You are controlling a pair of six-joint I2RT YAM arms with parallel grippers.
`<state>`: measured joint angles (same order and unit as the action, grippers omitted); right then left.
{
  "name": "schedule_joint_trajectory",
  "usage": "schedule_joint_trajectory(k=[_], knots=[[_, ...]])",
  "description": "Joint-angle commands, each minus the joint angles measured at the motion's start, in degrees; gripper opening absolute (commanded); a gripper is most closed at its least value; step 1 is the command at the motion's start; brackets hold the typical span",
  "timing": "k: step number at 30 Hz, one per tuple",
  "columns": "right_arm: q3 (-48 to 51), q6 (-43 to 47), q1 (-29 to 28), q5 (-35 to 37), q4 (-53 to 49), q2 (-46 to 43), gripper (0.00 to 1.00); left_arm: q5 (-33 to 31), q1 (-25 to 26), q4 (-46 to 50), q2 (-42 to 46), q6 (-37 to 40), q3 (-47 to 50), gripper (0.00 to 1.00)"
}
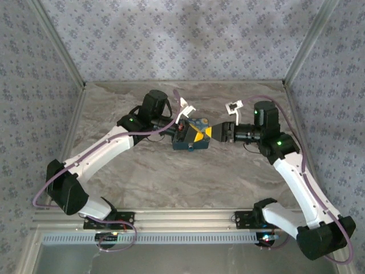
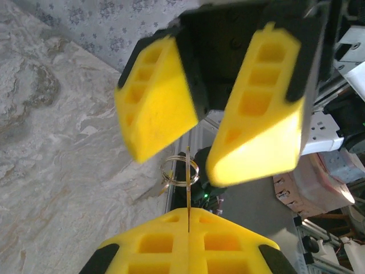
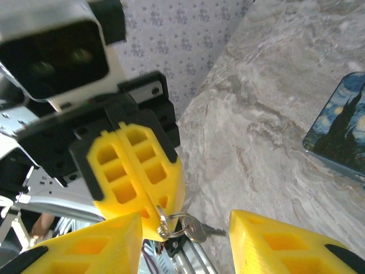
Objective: Unlock the padlock with the key
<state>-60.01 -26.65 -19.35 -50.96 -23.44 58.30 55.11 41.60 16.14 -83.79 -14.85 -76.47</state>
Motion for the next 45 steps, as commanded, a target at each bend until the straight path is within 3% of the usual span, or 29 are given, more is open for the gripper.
schedule_joint_trajectory(k=[1,8,15,17,21,28,32,34,36,38,39,45], knots=[[-2.04,2.74,-1.64,-0.49,-2.27,0.49,0.46,2.24,0.66,2.64,-0.24,2.35,-2.33,0.0],[-2.61,3.74,-1.75,1.17,-3.9,0.52,0.43,2.66,0.66,3.45,-0.55,2.77,-2.64,0.0],[-3.01,4.06,-1.23,1.26,-4.92,0.32,0.28,2.77,0.67,3.92,-0.43,3.24,-2.4,0.0],[-3.1,4.07,-1.05,1.13,-5.13,0.23,0.2,2.73,0.65,4.1,-0.42,3.26,-2.41,0.0],[-3.27,4.27,-0.91,1.11,-5.04,0.14,0.18,2.73,0.67,4.29,-0.33,3.51,-2.31,0.0],[-3.27,4.59,-0.93,0.39,-5.0,-0.21,0.03,2.35,0.67,4.56,-0.44,3.93,-2.29,0.0],[-3.1,5.06,-0.9,0.74,-5.12,-0.55,0.0,1.8,0.67,4.36,-0.45,3.83,-2.39,0.0],[-2.99,5.28,-0.95,1.34,-5.46,-0.73,0.03,1.67,0.67,4.24,-0.5,3.85,-2.45,0.0],[-2.92,5.47,-0.87,1.67,-5.63,-0.81,0.14,1.67,0.65,4.49,-0.52,3.9,-2.73,0.0],[-2.9,6.14,-0.87,2.3,-6.82,-0.91,0.41,1.66,0.67,5.06,-0.5,4.17,-3.07,0.0],[-2.86,6.3,-0.85,2.33,-7.65,-1.07,0.46,1.67,0.67,5.43,-0.58,4.3,-3.27,0.0],[-3.05,6.2,0.13,2.64,-6.43,-2.8,0.47,2.31,0.67,9.22,-1.2,5.65,-4.34,0.0]])
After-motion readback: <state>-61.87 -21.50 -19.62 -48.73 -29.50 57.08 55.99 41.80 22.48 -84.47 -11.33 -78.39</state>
